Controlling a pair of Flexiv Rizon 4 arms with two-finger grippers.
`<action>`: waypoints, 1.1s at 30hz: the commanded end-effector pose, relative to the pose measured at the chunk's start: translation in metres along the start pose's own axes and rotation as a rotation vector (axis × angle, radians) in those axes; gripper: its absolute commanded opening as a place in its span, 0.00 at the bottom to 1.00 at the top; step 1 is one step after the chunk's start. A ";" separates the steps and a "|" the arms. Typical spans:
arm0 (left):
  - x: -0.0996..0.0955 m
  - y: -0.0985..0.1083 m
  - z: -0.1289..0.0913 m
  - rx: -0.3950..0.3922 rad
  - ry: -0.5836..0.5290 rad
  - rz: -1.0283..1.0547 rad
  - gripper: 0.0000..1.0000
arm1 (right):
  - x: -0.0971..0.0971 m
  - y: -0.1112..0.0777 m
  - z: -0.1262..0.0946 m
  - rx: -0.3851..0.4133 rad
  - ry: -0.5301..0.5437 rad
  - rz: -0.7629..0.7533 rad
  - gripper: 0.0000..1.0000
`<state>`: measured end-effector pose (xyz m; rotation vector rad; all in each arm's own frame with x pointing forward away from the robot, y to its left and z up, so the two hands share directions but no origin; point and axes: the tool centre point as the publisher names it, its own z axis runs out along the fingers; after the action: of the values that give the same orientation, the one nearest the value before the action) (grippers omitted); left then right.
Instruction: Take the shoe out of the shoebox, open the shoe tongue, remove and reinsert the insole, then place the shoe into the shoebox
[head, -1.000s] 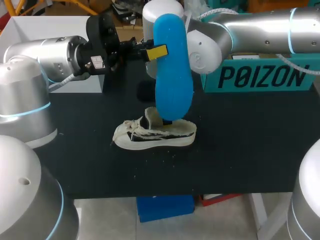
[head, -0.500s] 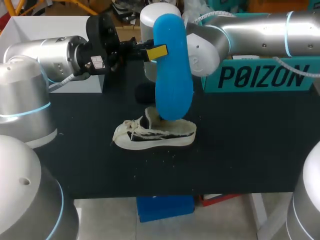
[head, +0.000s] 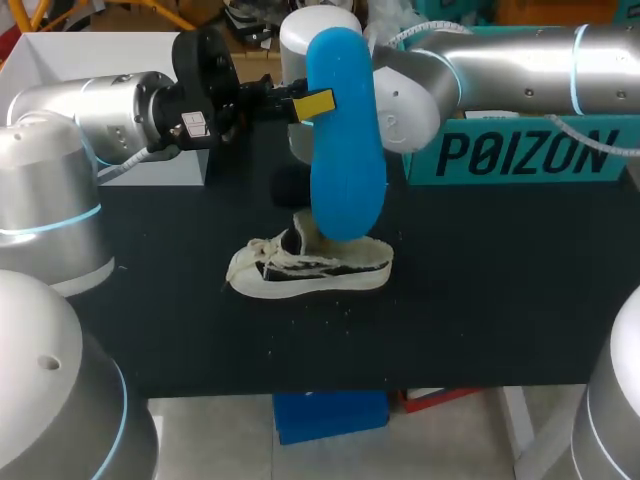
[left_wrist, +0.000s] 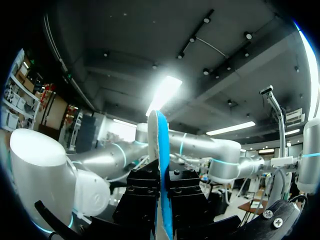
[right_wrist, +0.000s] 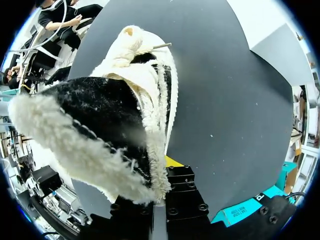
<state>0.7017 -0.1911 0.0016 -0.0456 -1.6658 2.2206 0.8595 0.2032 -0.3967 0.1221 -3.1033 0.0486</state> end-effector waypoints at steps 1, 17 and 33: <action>0.000 0.001 0.001 0.001 -0.001 0.003 0.00 | -0.001 -0.017 -0.059 0.037 -0.031 0.160 0.00; 0.000 0.001 0.001 0.001 -0.001 0.003 0.00 | -0.016 -0.096 -0.125 0.076 0.035 1.365 0.00; 0.000 0.001 0.001 0.001 -0.001 0.003 0.00 | -0.005 -0.068 -0.112 0.089 0.026 1.757 0.00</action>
<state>0.7018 -0.1911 0.0016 -0.0457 -1.6656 2.2206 0.8724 0.1333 -0.2831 -1.5363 -2.7103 0.1697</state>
